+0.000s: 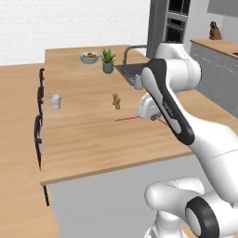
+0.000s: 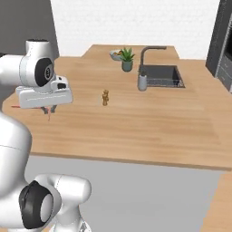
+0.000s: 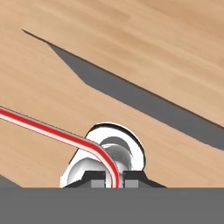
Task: Take a straw from the drawer in front and place it inside the glass cup on the dining counter.
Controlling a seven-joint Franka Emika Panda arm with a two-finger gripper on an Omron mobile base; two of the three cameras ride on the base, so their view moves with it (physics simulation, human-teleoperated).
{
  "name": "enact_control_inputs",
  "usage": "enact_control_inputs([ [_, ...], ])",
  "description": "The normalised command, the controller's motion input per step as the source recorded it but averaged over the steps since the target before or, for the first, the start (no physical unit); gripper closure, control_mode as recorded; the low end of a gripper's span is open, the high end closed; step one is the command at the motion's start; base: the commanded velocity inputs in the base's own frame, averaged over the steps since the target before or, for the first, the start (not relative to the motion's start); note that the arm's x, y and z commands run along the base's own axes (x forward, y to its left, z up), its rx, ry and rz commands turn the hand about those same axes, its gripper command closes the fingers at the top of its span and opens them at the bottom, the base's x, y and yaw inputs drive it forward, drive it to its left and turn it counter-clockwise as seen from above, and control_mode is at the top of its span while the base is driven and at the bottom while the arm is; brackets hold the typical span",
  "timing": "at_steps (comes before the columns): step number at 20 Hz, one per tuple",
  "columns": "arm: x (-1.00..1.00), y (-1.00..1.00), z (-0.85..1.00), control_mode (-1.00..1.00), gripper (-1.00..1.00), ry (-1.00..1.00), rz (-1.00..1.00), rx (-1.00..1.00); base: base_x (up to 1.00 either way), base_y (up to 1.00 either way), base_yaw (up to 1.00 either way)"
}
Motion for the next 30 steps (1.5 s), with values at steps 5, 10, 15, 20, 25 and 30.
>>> enact_control_inputs([
  [5,0.00,0.00,0.00,1.00,1.00,0.00,0.00,0.00,0.04,1.00,-0.18],
  [10,0.00,0.00,0.00,1.00,1.00,0.00,0.00,0.00,0.02,1.00,-0.24],
  [15,0.00,0.00,0.00,1.00,1.00,0.00,0.00,0.00,0.06,1.00,-0.28],
  [20,0.00,0.00,0.00,1.00,1.00,0.00,0.00,0.00,0.14,1.00,-0.32],
  [25,0.00,0.00,0.00,1.00,1.00,0.00,0.00,0.00,0.20,1.00,-0.35],
  [30,0.00,0.00,0.00,1.00,1.00,0.00,0.00,0.00,0.39,1.00,-0.40],
])
